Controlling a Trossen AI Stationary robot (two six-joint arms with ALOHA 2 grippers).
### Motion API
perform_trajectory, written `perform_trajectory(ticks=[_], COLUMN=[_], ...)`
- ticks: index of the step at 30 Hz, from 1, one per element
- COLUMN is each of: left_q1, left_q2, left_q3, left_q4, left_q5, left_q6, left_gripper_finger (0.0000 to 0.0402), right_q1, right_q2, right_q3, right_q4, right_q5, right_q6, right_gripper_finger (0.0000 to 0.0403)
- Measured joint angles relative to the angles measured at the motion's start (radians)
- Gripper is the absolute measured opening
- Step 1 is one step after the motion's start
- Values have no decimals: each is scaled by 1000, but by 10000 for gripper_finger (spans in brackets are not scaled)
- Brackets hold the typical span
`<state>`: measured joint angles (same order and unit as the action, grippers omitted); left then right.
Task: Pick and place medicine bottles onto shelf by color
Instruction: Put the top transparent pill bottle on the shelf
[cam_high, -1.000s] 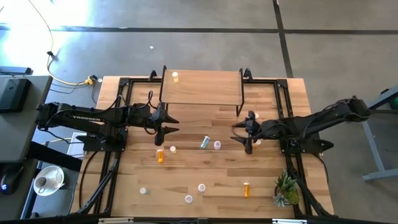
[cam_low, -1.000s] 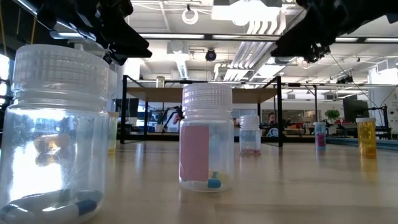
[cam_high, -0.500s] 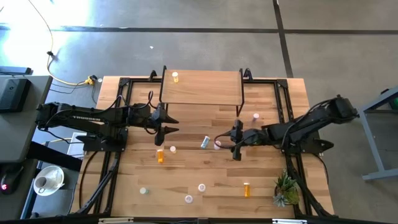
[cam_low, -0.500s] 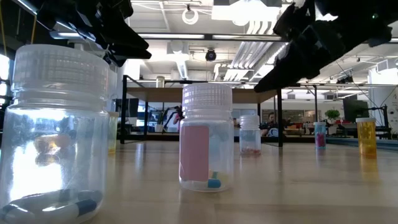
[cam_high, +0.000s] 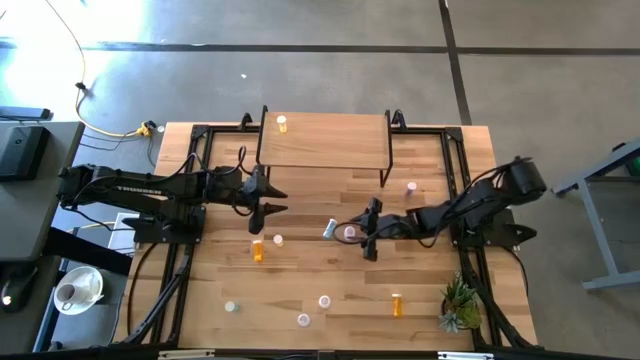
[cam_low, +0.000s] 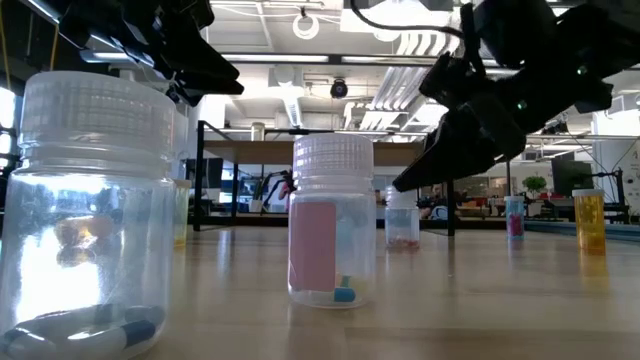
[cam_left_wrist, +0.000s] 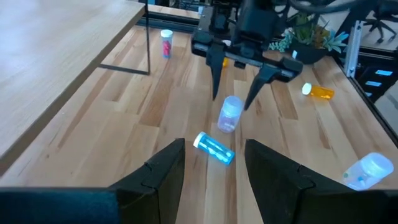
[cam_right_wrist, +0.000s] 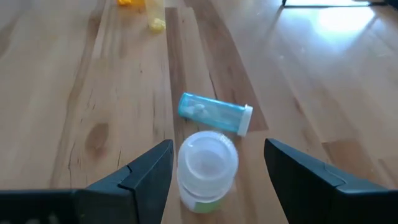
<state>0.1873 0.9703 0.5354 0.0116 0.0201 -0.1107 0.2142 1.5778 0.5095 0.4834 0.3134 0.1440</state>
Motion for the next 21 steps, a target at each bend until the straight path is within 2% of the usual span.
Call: perform_trajectory(ticks=[7,21], left_q1=[0,0], left_q2=[0,0], left_q3=[0,0], left_q4=[0,0], left_q5=[-14,-13], left_q6=[0,17], left_gripper_finger=[156,156], right_q1=[0,0], right_q2=[37,37], right_q3=[0,0], right_q4=[20,28], right_q5=[10,-36], right_q6=[13,39], right_gripper_finger=[237,132])
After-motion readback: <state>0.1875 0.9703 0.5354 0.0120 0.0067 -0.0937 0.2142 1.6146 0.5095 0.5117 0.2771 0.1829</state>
